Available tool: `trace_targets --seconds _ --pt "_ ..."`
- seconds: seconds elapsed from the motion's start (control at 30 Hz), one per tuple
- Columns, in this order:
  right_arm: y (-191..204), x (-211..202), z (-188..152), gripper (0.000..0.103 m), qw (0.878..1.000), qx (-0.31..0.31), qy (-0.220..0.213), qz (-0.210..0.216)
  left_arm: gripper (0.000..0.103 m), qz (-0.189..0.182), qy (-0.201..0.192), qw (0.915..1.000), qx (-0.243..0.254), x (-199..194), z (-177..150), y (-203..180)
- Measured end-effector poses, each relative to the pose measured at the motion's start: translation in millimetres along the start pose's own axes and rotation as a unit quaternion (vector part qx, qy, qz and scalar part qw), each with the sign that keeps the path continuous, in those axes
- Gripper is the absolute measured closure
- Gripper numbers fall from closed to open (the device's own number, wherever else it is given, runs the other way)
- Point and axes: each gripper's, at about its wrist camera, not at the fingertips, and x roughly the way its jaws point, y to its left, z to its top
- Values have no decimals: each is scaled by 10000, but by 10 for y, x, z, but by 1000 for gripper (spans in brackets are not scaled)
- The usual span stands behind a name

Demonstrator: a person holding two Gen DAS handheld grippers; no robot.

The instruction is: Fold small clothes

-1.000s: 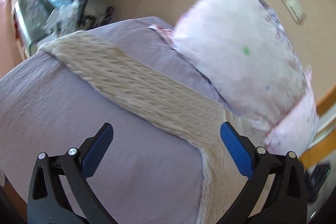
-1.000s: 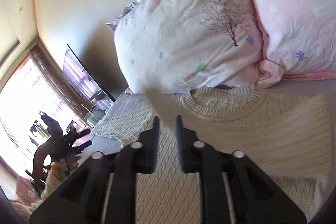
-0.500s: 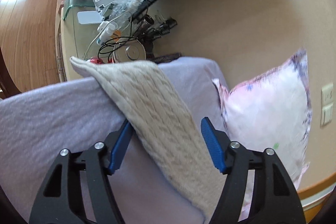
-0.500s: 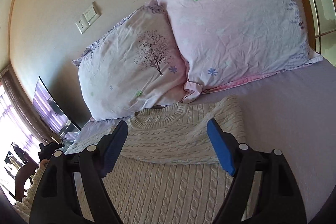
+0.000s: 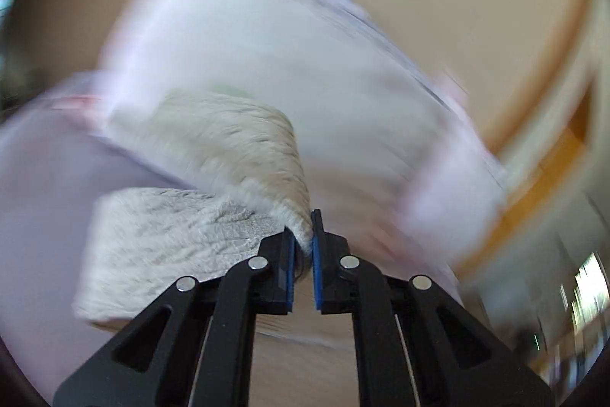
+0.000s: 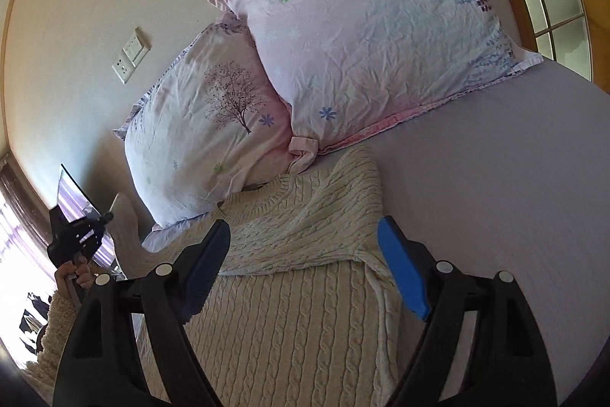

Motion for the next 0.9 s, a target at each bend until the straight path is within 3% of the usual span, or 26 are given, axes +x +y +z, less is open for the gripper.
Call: trace_targets --seconds 0.03,0.07,0.1,0.13,0.17,0.27,0.33,0.4,0.5,0.57,0.7,0.77,0.83,0.9 --pt "-9 -27 -25 22 10000 11 42 2 86 -362 358 9982 310 214 -148 -303" --pt "-17 -81 -63 22 9999 10 100 19 70 -783 868 9911 632 429 -367 -627" --pt "-20 -160 -104 22 9999 -23 142 67 55 -964 1177 9852 792 517 -521 -784" --pt "-22 -247 -150 21 9998 -82 167 120 49 -1065 1376 9805 912 542 -654 -881" --pt "-25 -325 -191 19 9996 -134 188 162 39 -1126 1493 9768 1047 478 -799 -932" --pt "-37 -611 -403 18 9980 -363 375 363 21 -1083 1439 9782 1033 86 -967 -765" --pt "-32 -779 -594 18 9959 -484 603 468 17 -927 1483 9807 870 -327 -1067 -506" --pt "-19 -887 -761 18 9922 -593 899 633 11 -456 1470 9848 809 -805 -1265 -241" --pt "-44 -1050 -1054 18 9800 -523 1518 1180 4 -138 1430 9874 664 -1375 -1610 41" --pt "-120 -1120 -1216 18 9742 -320 1844 1264 3 -68 1466 9886 323 -1700 -1893 280" --pt "-353 -1119 -1493 18 9700 214 2204 1004 2 290 1575 9870 165 -1908 -2326 459" --pt "-458 -1024 -1609 18 9688 435 2263 913 2 155 1702 9853 38 -1847 -2461 506" --pt "-517 -934 -1674 21 9677 622 2217 1027 2 64 1862 9825 -79 -1694 -2579 556" --pt "-559 -838 -1743 30 9622 873 2149 1430 4 -7 1922 9812 -202 -1533 -2631 570"
